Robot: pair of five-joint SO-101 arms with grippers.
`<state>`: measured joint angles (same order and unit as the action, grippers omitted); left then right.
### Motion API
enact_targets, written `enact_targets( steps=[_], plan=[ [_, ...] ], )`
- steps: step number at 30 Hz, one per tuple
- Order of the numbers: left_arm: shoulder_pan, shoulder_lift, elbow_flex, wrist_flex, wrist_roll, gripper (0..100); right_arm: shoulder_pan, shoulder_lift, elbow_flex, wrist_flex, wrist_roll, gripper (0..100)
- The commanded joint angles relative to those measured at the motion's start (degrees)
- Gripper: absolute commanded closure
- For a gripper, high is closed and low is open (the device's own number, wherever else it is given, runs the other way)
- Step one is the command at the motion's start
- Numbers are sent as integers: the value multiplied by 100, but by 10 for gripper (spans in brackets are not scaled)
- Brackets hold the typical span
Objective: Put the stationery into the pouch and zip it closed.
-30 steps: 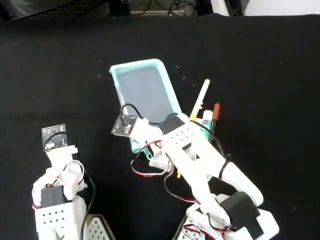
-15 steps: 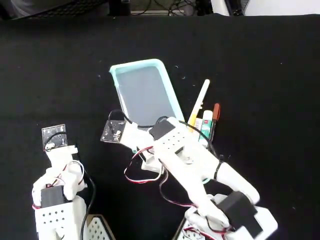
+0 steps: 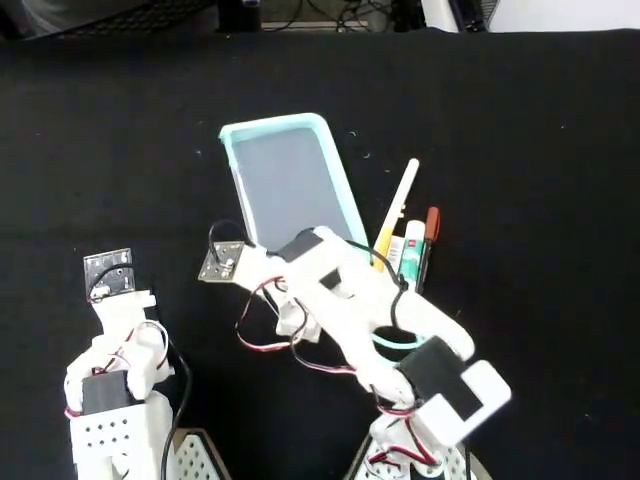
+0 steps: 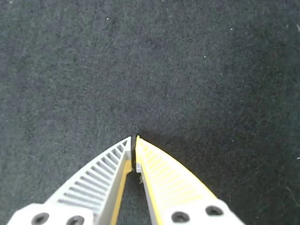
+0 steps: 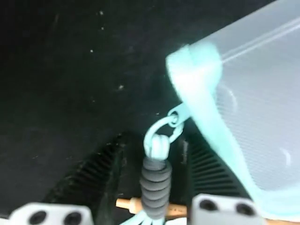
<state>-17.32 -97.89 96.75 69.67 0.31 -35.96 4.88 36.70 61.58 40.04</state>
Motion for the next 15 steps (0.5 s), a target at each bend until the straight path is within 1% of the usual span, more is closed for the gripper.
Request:
enact_targets(
  steps=[1,2,3,6,8,12,15],
  plan=[
    [-40,18,13,9,35,970,-70,171,-259,-97,9,955],
    [-40,18,13,9,35,970,-70,171,-259,-97,0,995],
    [-40,18,13,9,35,970,-35,171,-259,-88,-53,967],
    [-40,18,13,9,35,970,149,154,-330,18,-334,985],
    [-40,18,13,9,35,970,308,-13,-400,299,-325,987],
    [-40,18,13,9,35,970,369,-866,-330,633,-308,987],
    [-40,18,13,9,35,970,343,-1587,-127,651,-308,986]
  ],
)
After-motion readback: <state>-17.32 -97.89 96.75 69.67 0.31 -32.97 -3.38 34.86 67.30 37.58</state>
